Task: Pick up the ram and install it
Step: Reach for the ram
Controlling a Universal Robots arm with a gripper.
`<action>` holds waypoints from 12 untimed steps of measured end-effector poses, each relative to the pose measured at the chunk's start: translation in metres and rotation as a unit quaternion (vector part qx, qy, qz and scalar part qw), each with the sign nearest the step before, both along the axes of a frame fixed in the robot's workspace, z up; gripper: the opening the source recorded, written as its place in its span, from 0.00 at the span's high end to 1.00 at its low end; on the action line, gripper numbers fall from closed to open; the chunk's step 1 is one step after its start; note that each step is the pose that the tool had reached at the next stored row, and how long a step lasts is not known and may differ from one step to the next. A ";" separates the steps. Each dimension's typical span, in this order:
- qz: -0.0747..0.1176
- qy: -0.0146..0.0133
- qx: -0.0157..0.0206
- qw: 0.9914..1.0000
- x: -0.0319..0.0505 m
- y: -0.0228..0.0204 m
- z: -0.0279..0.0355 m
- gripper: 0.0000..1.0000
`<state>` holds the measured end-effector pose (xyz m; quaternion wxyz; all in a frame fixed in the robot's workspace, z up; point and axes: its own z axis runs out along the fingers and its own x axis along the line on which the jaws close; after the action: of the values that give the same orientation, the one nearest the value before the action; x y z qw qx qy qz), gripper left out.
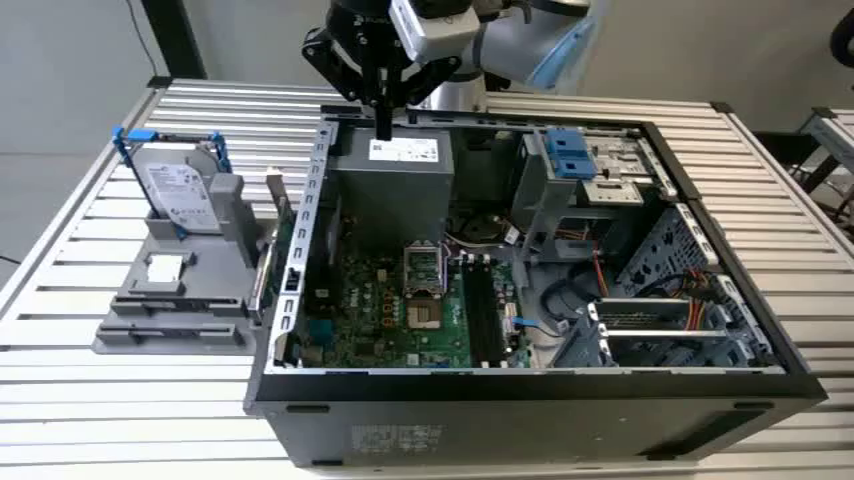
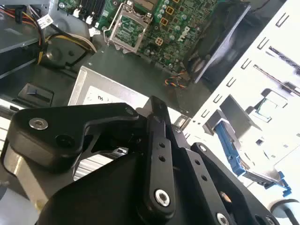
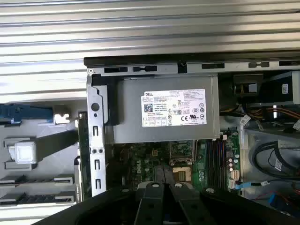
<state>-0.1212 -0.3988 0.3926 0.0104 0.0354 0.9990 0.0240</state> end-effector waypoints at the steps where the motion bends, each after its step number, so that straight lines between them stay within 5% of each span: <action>1: 0.000 0.000 0.000 1.000 0.0000 0.0000 0.0000 1.00; 12: 0.000 0.000 0.000 1.000 0.0000 0.0000 0.0000 1.00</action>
<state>-0.1212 -0.3988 0.3926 0.0104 0.0354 0.9990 0.0240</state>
